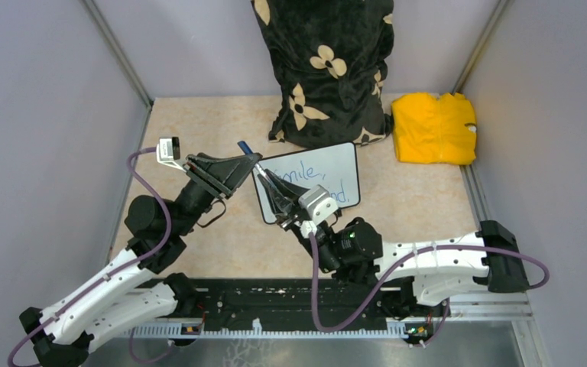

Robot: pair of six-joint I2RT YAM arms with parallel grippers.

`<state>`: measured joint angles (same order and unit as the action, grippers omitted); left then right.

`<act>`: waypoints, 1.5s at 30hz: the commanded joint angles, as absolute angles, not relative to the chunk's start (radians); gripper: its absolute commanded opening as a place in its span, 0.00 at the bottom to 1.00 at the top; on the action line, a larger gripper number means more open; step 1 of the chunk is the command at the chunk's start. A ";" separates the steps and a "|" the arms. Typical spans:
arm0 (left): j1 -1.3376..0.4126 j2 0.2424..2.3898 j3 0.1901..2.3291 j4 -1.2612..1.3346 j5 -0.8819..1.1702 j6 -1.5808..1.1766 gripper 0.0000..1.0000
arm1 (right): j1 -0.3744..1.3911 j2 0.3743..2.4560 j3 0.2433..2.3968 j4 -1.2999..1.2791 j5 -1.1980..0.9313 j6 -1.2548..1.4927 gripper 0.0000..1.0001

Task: Write a sentence on the whiteboard
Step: Close the whiteboard marker at the center of the board.

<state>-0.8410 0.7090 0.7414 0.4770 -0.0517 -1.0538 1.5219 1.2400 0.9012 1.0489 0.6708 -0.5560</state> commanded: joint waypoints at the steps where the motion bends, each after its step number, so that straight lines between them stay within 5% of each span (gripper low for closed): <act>1: -0.851 0.695 0.749 0.461 -0.073 -1.011 0.54 | 1.508 1.184 0.921 1.058 0.642 -0.521 0.00; 16: -0.851 0.702 0.850 0.423 -0.139 -0.911 0.50 | 1.508 1.147 0.904 0.999 0.617 -0.480 0.00; 26: -0.850 0.755 0.857 0.407 -0.009 -0.951 0.00 | 1.507 1.161 0.907 1.026 0.645 -0.492 0.00; 40: -0.853 0.796 0.726 0.480 0.142 -1.105 0.00 | 1.491 1.167 0.918 1.078 0.681 -0.518 0.00; 43: -0.853 0.756 0.717 0.468 0.086 -1.088 0.38 | 1.491 1.157 0.910 1.067 0.674 -0.513 0.00; 45: -0.853 0.737 0.722 0.451 0.048 -1.071 0.53 | 1.491 1.149 0.906 1.051 0.664 -0.503 0.00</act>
<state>-0.8326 0.7620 0.7448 0.5312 -0.0082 -1.0763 1.5101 1.1774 0.8829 0.9997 0.7113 -0.5209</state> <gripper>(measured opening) 0.435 0.122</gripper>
